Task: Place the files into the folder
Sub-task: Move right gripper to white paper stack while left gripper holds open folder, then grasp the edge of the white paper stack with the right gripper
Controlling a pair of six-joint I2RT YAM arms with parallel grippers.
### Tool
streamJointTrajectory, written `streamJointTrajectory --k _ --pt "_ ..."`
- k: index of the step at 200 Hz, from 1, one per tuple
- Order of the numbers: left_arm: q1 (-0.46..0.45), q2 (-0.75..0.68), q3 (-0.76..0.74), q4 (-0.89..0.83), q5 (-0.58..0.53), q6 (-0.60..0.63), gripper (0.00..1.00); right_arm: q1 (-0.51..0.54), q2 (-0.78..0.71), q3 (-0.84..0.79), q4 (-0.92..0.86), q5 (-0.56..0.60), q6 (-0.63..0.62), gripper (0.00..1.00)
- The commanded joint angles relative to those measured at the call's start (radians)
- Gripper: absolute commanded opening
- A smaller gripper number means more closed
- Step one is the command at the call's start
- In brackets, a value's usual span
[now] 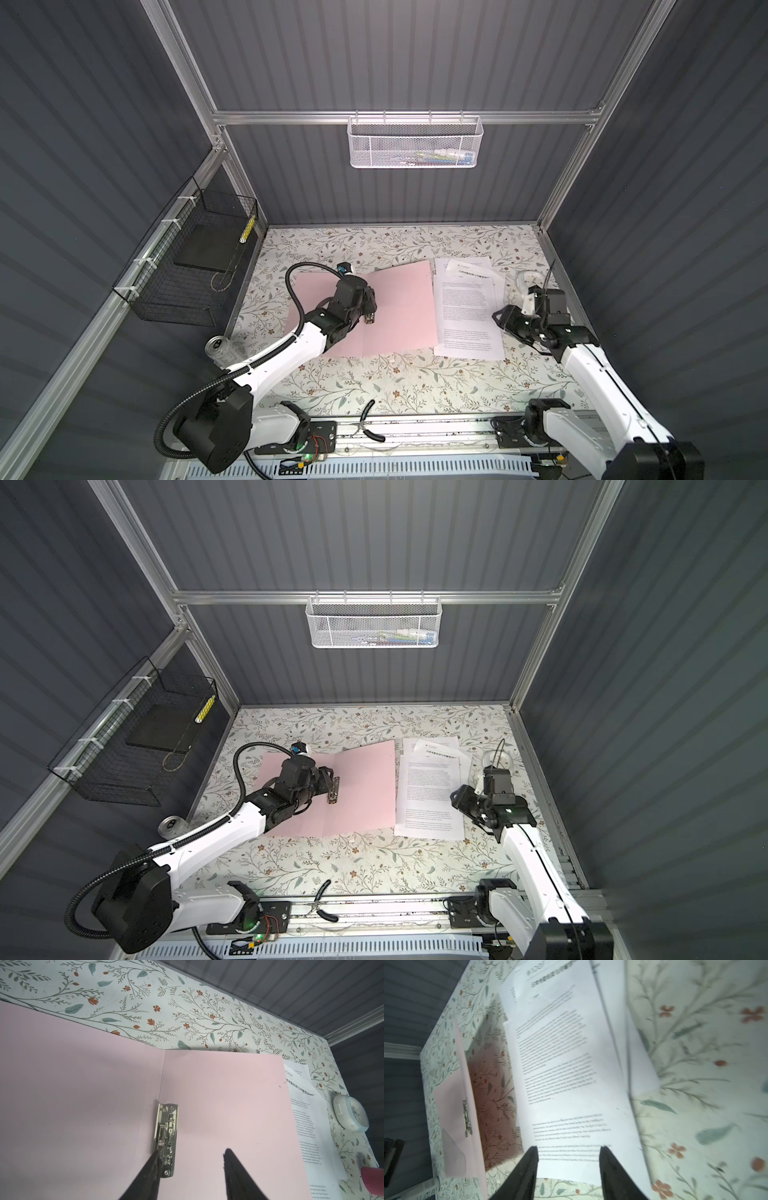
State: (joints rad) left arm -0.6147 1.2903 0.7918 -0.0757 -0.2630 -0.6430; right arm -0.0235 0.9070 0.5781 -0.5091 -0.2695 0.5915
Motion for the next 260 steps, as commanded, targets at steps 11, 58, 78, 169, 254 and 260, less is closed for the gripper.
streamJointTrajectory --k 11,58,78,169,254,260 --pt "-0.010 0.034 0.038 -0.017 0.024 0.036 0.51 -0.024 0.031 -0.036 -0.124 0.057 0.038 0.54" --pt "-0.011 0.047 0.032 -0.007 0.019 0.030 0.51 -0.079 0.162 -0.119 -0.003 -0.018 0.041 0.55" --pt "-0.011 0.055 0.032 -0.006 0.014 0.036 0.51 -0.084 0.181 -0.131 0.019 -0.037 0.042 0.55" --pt "-0.011 0.089 0.019 0.008 0.005 0.045 0.50 -0.083 0.190 -0.139 0.061 -0.145 0.018 0.54" --pt "-0.011 0.110 0.020 0.022 0.010 0.038 0.49 -0.084 0.142 -0.166 0.116 -0.240 0.023 0.47" --pt "-0.011 0.114 0.023 0.022 0.010 0.040 0.49 -0.084 0.145 -0.168 0.116 -0.248 0.025 0.46"
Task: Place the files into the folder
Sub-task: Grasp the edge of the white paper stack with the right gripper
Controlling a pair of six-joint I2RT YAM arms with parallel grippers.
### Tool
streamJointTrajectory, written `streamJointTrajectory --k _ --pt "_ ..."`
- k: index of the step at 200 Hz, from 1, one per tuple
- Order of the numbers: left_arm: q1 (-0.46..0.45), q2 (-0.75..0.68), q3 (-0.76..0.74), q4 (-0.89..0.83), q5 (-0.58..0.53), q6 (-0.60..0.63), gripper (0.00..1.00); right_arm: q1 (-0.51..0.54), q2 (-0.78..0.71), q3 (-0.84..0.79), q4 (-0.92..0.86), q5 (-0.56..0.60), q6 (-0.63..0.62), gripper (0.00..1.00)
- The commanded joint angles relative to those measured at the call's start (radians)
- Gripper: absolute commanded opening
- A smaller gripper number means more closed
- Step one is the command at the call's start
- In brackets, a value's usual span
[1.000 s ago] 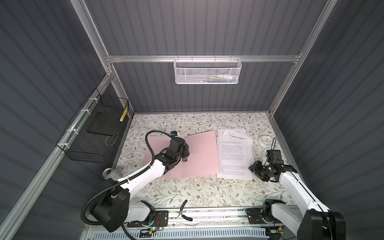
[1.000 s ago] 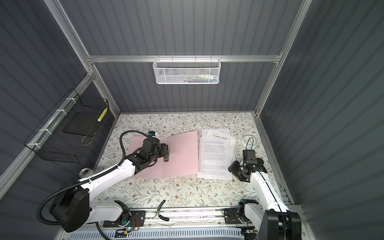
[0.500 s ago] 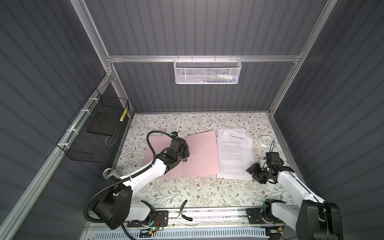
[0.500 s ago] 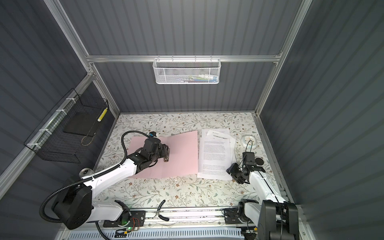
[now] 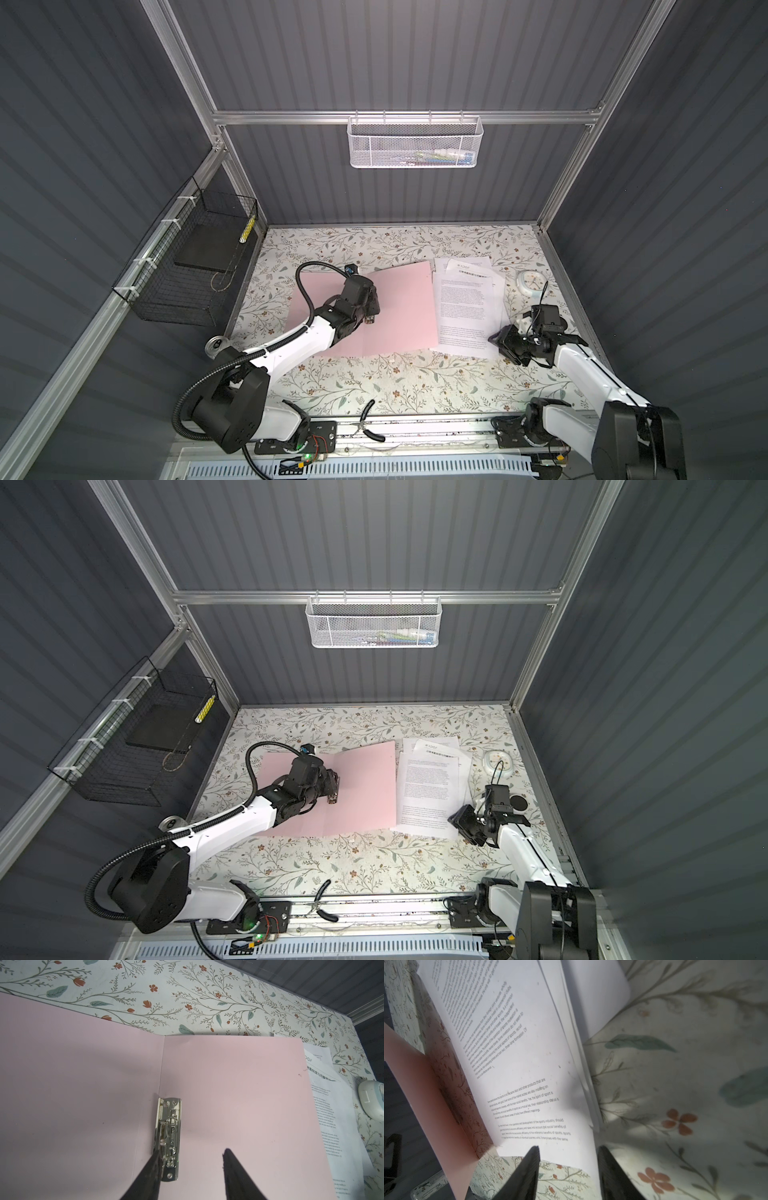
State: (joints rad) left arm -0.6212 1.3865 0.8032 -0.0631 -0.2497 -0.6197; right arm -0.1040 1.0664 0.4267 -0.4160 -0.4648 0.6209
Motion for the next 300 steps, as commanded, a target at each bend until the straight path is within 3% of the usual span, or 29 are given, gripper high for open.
streamJointTrajectory --k 1,141,192,226,285,300 --pt "-0.005 0.018 0.011 0.009 -0.003 0.016 0.49 -0.003 -0.013 -0.017 0.023 -0.053 -0.004 0.46" --pt "-0.004 0.056 0.020 0.023 -0.005 0.020 0.49 -0.003 0.152 -0.040 0.226 -0.139 0.043 0.30" --pt "-0.005 0.073 0.017 0.034 -0.003 0.020 0.49 0.001 0.204 -0.045 0.332 -0.196 0.098 0.29" --pt "-0.004 0.077 0.014 0.040 0.000 0.020 0.49 0.011 0.237 -0.043 0.367 -0.206 0.106 0.21" --pt "-0.005 0.079 0.007 0.040 -0.005 0.021 0.49 0.015 0.264 -0.042 0.416 -0.237 0.131 0.00" --pt "-0.004 0.074 0.007 0.037 -0.007 0.024 0.49 0.015 0.258 -0.034 0.416 -0.242 0.137 0.00"
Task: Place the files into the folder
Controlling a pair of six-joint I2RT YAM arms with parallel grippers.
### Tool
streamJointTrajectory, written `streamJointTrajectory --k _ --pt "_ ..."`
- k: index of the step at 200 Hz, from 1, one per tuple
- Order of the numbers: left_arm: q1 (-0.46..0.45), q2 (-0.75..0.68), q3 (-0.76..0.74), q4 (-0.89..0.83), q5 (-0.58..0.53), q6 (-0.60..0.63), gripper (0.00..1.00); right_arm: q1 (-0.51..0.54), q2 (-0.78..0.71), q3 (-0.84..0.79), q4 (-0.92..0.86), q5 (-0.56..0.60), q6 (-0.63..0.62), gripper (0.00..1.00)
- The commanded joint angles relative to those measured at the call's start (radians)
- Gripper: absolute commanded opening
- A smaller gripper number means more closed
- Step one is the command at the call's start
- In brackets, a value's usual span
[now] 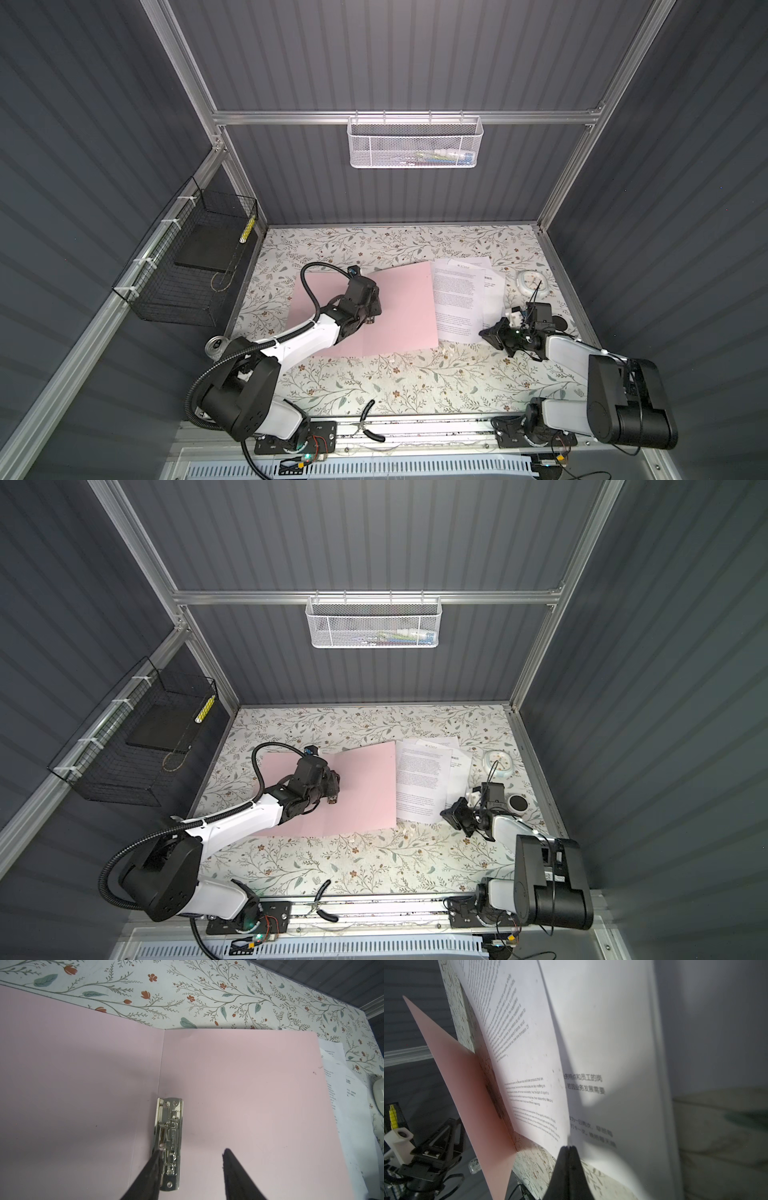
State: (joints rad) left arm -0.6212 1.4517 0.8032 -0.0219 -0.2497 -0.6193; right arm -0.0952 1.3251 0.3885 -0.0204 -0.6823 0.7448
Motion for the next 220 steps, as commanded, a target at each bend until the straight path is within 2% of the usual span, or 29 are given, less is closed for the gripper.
streamJointTrajectory --k 1,42,78,110,122,124,125,126,127,133,137,140,145,168,175,182,196,220 --pt "-0.004 0.007 0.008 -0.004 -0.007 0.024 0.49 0.006 -0.002 0.005 0.020 -0.026 0.015 0.00" --pt "-0.005 -0.020 0.021 -0.012 0.002 0.037 0.49 0.012 -0.068 0.102 0.000 -0.073 0.081 0.00" --pt "-0.004 -0.017 0.025 0.009 0.035 0.045 0.49 0.041 -0.102 0.223 -0.082 -0.060 0.090 0.00" --pt "-0.004 -0.005 0.016 0.018 0.035 0.042 0.49 0.078 -0.108 0.179 -0.049 -0.066 0.116 0.00" --pt "-0.005 -0.001 0.020 0.013 0.038 0.040 0.49 0.093 -0.109 0.127 -0.015 -0.027 0.112 0.00" --pt "-0.005 0.002 0.020 0.013 0.038 0.039 0.49 0.095 -0.105 0.118 -0.003 -0.017 0.111 0.01" --pt "-0.005 0.001 0.020 0.013 0.038 0.038 0.49 0.097 -0.102 0.113 0.005 -0.010 0.110 0.05" --pt "-0.004 0.002 0.020 0.013 0.038 0.037 0.49 0.100 -0.095 0.103 0.020 0.003 0.106 0.13" --pt "-0.004 0.002 0.020 0.013 0.037 0.037 0.49 0.100 -0.095 0.103 0.020 0.003 0.106 0.13" --pt "-0.004 0.004 0.019 0.015 0.034 0.039 0.50 0.106 -0.066 0.086 0.049 0.047 0.088 0.33" --pt "-0.005 0.006 0.019 0.015 0.033 0.040 0.50 0.105 -0.037 0.086 0.058 0.068 0.079 0.41" --pt "-0.005 0.007 0.018 0.016 0.029 0.042 0.50 0.104 -0.016 0.087 0.077 0.071 0.074 0.44" --pt "-0.004 0.010 0.016 0.018 0.021 0.044 0.50 0.104 0.032 0.089 0.131 0.061 0.072 0.43" --pt "-0.005 0.033 0.015 0.018 0.011 0.055 0.50 0.114 0.225 0.106 0.404 -0.008 0.160 0.27" --pt "-0.004 0.040 0.019 0.018 0.013 0.061 0.50 0.122 0.263 0.116 0.440 -0.014 0.170 0.25" --pt "-0.005 0.046 0.020 0.020 0.016 0.060 0.50 0.127 0.307 0.132 0.454 -0.020 0.175 0.26" --pt "-0.003 0.047 0.021 0.019 0.016 0.058 0.50 0.138 0.374 0.138 0.511 -0.041 0.195 0.33" --pt "-0.004 0.022 -0.003 0.052 0.009 0.066 0.50 0.168 0.407 0.147 0.513 -0.007 0.194 0.38"
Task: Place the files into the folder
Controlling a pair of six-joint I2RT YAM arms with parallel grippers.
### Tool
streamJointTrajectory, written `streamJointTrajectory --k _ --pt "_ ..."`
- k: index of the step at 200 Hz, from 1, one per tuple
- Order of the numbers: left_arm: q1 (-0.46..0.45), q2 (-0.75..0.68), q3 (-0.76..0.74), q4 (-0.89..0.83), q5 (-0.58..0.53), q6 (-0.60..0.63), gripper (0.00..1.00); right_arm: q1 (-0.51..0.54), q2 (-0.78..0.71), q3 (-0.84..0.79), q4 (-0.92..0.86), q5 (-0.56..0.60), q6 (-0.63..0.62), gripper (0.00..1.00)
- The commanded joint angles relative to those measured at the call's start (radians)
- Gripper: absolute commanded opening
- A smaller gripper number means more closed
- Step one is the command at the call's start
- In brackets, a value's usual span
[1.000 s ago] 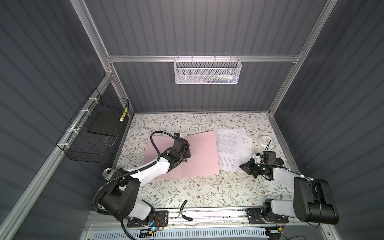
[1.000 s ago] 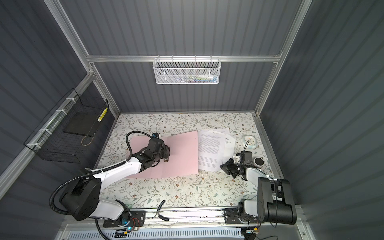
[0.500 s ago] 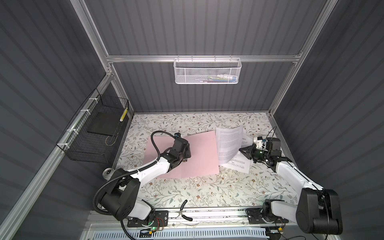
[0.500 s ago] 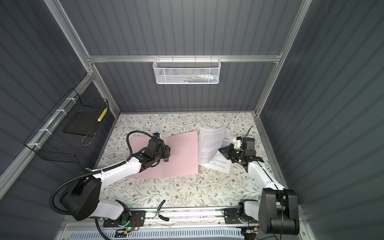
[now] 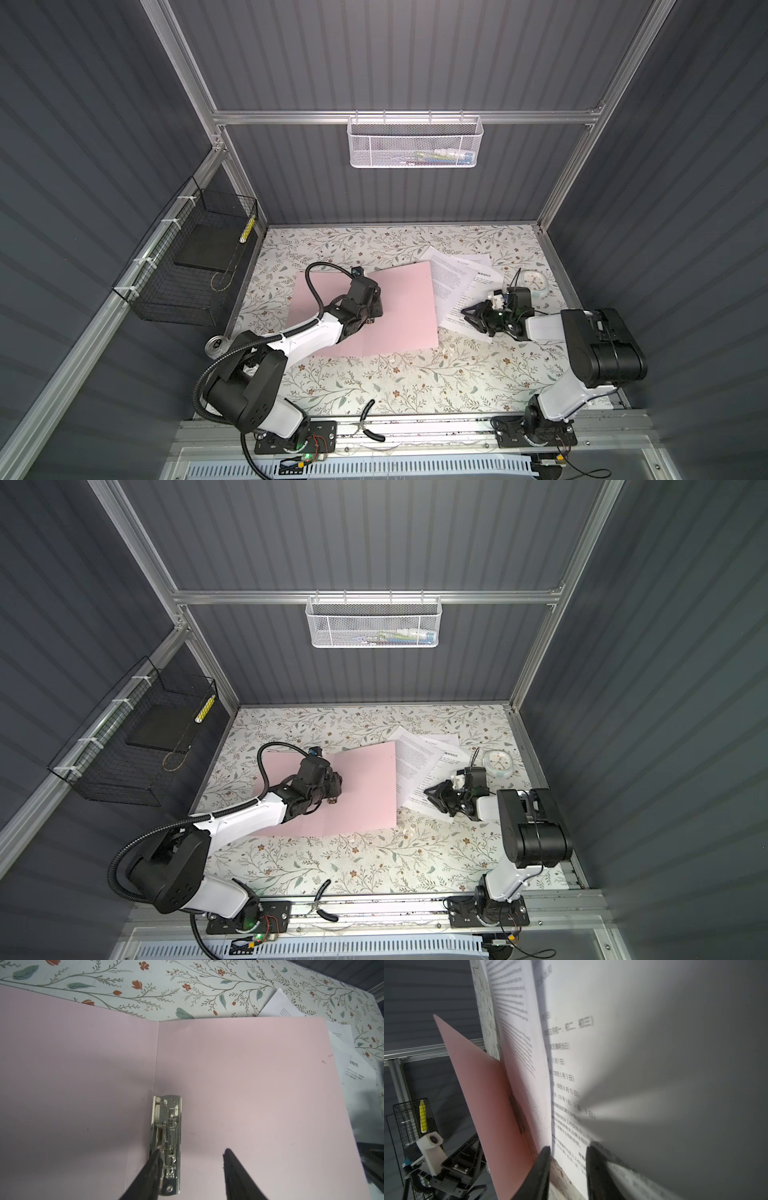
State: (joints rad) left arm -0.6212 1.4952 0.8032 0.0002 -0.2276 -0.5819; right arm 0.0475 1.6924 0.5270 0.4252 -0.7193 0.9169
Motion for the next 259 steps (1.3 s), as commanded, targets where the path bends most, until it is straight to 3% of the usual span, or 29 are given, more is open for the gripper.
streamJointTrajectory --k 1,33,68,119,170,259 --pt "-0.004 -0.022 -0.003 0.031 -0.013 0.028 0.50 0.026 0.040 0.009 0.068 0.031 0.024 0.38" --pt "-0.005 0.002 0.072 0.043 0.042 0.083 0.50 0.031 -0.025 0.025 0.040 0.064 0.063 0.39" --pt "-0.005 0.116 0.267 0.041 0.102 0.165 0.50 0.031 -0.141 0.168 -0.188 0.129 -0.019 0.41" --pt "0.001 0.460 0.707 0.011 0.183 0.267 0.51 0.023 -0.006 0.428 -0.351 0.126 -0.057 0.48" --pt "0.017 0.762 1.021 0.025 0.401 0.263 0.49 0.004 0.074 0.501 -0.378 0.144 -0.062 0.50" --pt "0.053 0.987 1.158 0.045 0.504 0.227 0.47 -0.023 0.130 0.529 -0.406 0.215 -0.101 0.56"
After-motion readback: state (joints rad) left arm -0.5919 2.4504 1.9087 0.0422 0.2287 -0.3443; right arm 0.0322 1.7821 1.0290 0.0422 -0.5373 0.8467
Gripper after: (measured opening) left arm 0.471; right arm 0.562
